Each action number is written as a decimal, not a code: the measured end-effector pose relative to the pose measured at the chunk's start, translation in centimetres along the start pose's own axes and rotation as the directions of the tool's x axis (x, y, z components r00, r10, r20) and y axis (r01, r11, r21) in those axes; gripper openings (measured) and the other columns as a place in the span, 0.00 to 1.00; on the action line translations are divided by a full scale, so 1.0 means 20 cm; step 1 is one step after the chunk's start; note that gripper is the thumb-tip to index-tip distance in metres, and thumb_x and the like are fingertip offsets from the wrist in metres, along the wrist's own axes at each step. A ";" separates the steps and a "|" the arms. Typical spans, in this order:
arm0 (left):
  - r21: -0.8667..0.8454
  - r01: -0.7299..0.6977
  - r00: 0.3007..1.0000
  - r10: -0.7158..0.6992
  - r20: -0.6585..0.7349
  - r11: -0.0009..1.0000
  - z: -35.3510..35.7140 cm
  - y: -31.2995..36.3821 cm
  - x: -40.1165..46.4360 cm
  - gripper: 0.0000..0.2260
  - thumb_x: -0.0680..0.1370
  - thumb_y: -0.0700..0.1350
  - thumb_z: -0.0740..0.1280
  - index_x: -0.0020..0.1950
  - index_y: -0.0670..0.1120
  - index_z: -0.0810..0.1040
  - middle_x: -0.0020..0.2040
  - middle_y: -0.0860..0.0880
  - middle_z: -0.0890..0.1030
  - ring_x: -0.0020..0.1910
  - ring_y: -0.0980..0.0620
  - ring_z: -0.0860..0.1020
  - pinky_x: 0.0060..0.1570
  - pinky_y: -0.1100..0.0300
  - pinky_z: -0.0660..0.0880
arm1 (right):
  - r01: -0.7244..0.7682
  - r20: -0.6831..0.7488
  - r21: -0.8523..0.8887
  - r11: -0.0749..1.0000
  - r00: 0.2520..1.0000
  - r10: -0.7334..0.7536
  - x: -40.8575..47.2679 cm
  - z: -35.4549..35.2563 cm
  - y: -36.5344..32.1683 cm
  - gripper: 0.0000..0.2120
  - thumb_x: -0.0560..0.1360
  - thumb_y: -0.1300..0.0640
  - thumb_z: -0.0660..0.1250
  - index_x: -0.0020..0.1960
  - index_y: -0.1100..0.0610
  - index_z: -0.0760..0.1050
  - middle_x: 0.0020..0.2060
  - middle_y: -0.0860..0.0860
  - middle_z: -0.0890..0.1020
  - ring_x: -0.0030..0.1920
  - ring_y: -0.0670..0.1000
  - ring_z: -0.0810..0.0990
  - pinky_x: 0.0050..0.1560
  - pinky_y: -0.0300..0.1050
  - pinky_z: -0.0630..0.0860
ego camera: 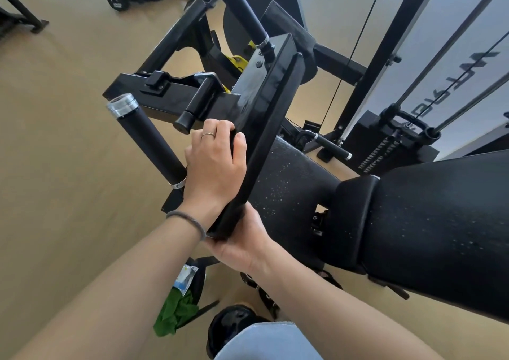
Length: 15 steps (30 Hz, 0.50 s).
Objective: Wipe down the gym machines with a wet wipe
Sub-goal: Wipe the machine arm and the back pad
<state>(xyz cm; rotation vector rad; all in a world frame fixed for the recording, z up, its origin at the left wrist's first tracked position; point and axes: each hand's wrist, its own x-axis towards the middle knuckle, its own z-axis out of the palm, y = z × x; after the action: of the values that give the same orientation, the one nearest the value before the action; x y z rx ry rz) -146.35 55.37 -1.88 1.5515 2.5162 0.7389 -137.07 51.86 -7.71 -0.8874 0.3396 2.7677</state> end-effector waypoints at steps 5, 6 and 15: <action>0.016 -0.029 1.000 0.029 -0.007 0.999 0.00 -0.01 0.00 0.16 0.83 0.54 0.53 0.60 0.47 0.74 0.60 0.49 0.74 0.58 0.46 0.72 0.56 0.47 0.69 | -0.042 -0.111 0.101 0.994 0.992 0.053 -0.12 0.00 -0.02 0.40 0.80 0.33 0.59 0.69 0.70 0.72 0.62 0.67 0.80 0.64 0.65 0.78 0.70 0.58 0.72; 0.015 -0.032 0.999 0.032 -0.010 0.999 0.00 -0.01 0.00 0.16 0.83 0.54 0.52 0.60 0.47 0.74 0.61 0.48 0.75 0.58 0.46 0.72 0.56 0.47 0.69 | -0.059 -0.114 0.099 0.993 0.991 0.070 -0.15 -0.02 -0.03 0.43 0.79 0.31 0.57 0.69 0.72 0.70 0.63 0.68 0.78 0.67 0.65 0.77 0.73 0.56 0.69; 0.240 -0.149 0.986 0.163 -0.039 0.959 -0.01 0.04 -0.07 0.19 0.83 0.54 0.53 0.66 0.44 0.73 0.61 0.43 0.75 0.59 0.42 0.73 0.56 0.45 0.70 | 0.172 -0.088 -0.090 0.981 0.980 -0.180 -0.56 -0.09 -0.36 0.42 0.83 0.35 0.53 0.72 0.74 0.64 0.65 0.72 0.76 0.67 0.66 0.78 0.73 0.52 0.70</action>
<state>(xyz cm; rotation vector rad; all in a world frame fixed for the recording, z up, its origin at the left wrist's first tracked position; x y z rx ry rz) -145.18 54.43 -1.61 1.8479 2.6296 0.5218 -125.35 56.65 -3.59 -1.0202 0.1552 2.5978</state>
